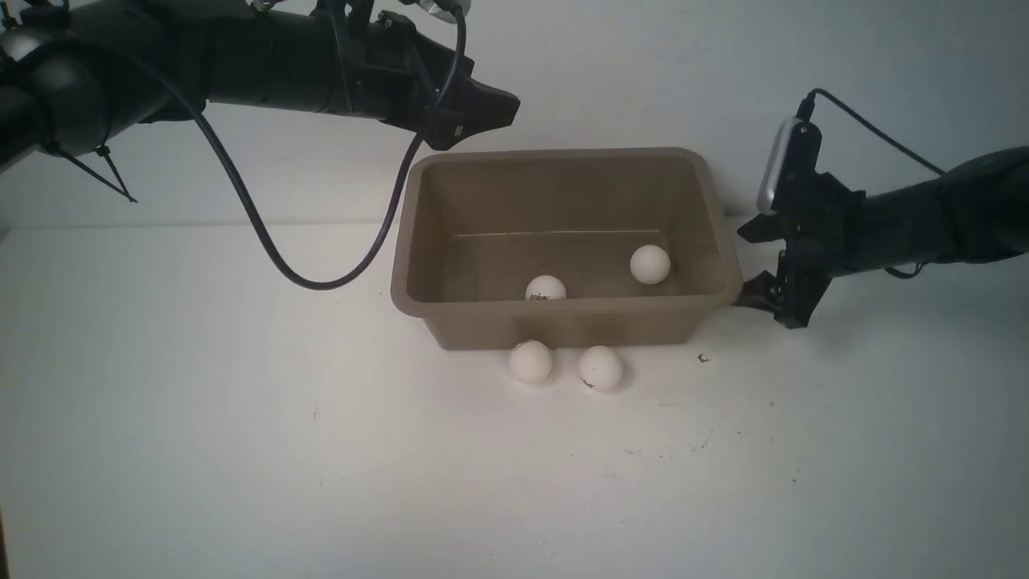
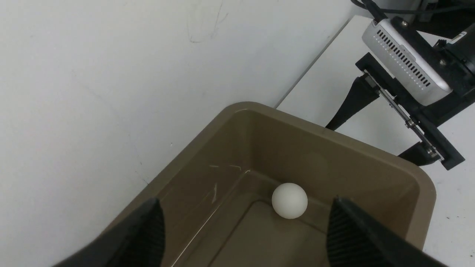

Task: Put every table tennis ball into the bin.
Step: Use the right arm to clamp the table tennis ball closest to it

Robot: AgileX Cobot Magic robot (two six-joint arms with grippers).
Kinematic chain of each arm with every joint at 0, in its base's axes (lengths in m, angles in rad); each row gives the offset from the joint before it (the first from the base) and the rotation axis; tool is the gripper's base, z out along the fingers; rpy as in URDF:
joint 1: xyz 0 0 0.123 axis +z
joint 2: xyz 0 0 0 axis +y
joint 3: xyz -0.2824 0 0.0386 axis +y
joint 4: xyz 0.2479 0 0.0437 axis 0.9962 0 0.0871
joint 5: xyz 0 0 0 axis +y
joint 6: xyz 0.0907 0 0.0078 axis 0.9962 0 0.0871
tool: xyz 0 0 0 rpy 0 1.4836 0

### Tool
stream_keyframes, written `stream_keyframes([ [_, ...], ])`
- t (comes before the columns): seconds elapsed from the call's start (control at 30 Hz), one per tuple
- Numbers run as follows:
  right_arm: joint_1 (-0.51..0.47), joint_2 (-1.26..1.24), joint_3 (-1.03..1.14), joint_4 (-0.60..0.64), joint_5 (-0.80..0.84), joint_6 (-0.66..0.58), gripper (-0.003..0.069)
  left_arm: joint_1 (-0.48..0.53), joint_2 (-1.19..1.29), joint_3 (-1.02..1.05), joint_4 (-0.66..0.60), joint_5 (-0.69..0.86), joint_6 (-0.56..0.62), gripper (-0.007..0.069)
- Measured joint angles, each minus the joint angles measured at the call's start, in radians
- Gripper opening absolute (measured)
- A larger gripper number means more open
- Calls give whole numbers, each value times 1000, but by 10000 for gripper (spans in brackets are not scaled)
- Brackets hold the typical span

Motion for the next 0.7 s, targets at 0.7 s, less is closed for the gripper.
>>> stream_keyframes([
  [0.7,21,75,0,173,-31,-118,397,0,0,0,-1,0,0,531],
])
